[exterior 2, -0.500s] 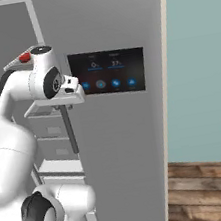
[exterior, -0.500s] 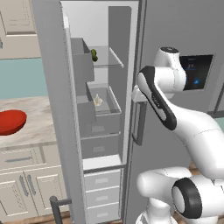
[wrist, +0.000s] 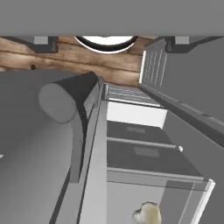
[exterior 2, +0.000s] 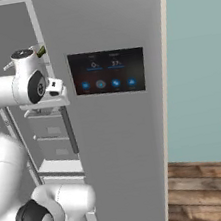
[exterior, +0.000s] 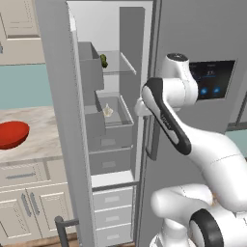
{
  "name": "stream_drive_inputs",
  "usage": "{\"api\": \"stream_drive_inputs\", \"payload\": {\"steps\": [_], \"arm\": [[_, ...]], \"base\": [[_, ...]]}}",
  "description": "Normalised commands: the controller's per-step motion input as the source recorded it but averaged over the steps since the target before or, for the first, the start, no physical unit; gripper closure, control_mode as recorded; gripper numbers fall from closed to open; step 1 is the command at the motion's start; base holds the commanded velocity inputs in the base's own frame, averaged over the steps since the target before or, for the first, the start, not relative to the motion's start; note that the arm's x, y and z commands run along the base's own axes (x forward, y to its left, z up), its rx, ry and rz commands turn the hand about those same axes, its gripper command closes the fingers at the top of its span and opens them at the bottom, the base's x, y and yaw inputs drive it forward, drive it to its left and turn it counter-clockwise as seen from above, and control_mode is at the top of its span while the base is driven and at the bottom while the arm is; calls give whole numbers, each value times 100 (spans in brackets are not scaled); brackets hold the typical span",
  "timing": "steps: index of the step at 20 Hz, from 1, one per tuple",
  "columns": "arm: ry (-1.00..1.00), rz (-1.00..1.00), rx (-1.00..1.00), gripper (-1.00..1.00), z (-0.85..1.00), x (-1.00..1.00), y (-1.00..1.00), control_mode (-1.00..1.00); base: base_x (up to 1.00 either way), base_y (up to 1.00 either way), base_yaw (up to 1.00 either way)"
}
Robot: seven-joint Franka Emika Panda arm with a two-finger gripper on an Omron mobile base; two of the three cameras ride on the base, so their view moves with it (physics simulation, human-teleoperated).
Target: Take the squash, garlic, and steak from the freezer and place them in the bowl on the counter.
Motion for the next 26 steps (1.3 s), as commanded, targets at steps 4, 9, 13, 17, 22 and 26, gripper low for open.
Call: {"api": "stream_drive_inputs", "payload": {"steps": [4, 9, 13, 17, 22, 26], "arm": [[-21, 3, 0, -100, 4, 0, 69, -100], [-13, 0, 0, -100, 0, 10, 50, -100], [-7, 0, 1, -100, 0, 51, 40, -100], [0, -1, 2, -100, 0, 83, 29, -100], [0, 0, 0, -100, 0, 83, 22, -100], [1, 0, 0, -100, -26, 63, 6, -100]], "base": [[0, 0, 0], [0, 0, 0], [0, 0, 0], [0, 0, 0], [0, 0, 0], [0, 0, 0]]}}
